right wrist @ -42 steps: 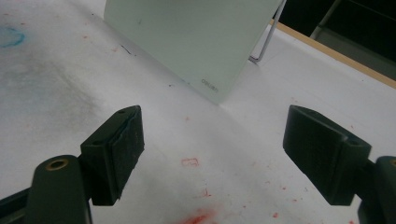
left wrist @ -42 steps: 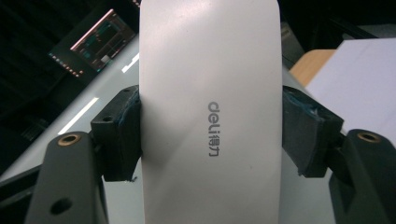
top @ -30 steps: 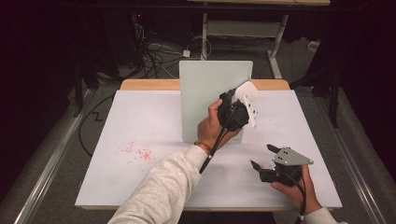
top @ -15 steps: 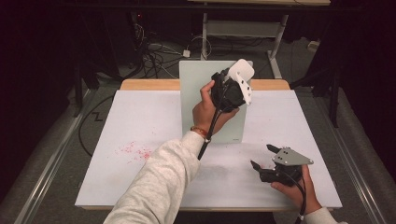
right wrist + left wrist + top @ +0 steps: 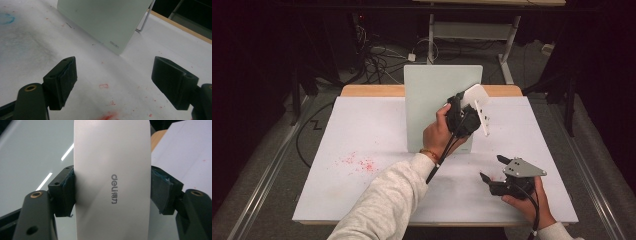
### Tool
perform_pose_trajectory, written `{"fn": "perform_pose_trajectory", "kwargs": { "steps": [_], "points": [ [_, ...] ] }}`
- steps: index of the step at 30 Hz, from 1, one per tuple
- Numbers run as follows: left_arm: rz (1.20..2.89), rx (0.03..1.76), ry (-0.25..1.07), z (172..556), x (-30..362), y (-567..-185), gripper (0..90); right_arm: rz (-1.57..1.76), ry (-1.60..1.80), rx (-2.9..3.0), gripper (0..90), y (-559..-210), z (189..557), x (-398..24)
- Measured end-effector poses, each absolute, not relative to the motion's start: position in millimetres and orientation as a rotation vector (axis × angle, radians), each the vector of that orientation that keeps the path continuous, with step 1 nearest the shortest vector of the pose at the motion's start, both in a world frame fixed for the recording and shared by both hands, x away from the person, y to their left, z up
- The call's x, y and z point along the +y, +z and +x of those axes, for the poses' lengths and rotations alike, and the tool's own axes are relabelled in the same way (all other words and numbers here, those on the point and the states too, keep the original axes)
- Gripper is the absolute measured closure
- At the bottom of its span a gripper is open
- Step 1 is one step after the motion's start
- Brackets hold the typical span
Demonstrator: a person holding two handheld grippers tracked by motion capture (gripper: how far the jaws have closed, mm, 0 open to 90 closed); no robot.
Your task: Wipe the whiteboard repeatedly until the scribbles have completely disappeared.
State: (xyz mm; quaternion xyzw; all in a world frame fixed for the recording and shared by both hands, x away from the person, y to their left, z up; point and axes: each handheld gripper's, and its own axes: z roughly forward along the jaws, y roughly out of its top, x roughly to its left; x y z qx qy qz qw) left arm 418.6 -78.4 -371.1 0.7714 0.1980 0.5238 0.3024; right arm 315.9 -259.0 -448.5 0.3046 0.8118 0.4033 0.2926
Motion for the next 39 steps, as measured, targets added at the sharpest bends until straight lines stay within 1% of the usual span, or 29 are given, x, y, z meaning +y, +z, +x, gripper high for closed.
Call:
{"fn": "perform_pose_trajectory", "kwargs": {
  "steps": [6,10,12,16,19,24,29,39],
  "points": [
    [2.071,0.516,1.355,412.3,-73.2,-387.7,29.1,0.806,1.073,2.163,21.0,-448.5,315.8,-258.9],
    [2.071,0.523,1.341,412.2,-72.7,-387.6,29.2,0.803,1.069,2.164,21.0,-448.7,316.3,-258.6],
    [2.069,0.537,1.293,415.3,-72.0,-378.7,29.1,0.811,1.067,2.164,21.0,-448.8,315.4,-257.6],
    [2.057,0.543,1.298,418.4,-74.6,-366.8,29.1,0.811,1.070,2.165,21.0,-449.0,316.1,-257.9],
    [2.039,0.569,1.278,424.6,-75.4,-346.2,29.1,0.813,1.069,2.166,21.0,-449.5,315.9,-257.9],
    [2.033,0.573,1.270,429.3,-78.6,-335.3,29.1,0.813,1.070,2.165,21.0,-449.1,315.9,-258.1],
    [2.052,0.570,1.263,426.8,-79.0,-342.0,29.1,0.811,1.074,2.161,21.0,-448.1,315.7,-259.1],
    [2.105,0.530,1.265,415.4,-75.4,-376.7,29.1,0.809,1.071,2.161,21.0,-448.2,315.5,-257.6]
  ]
}}
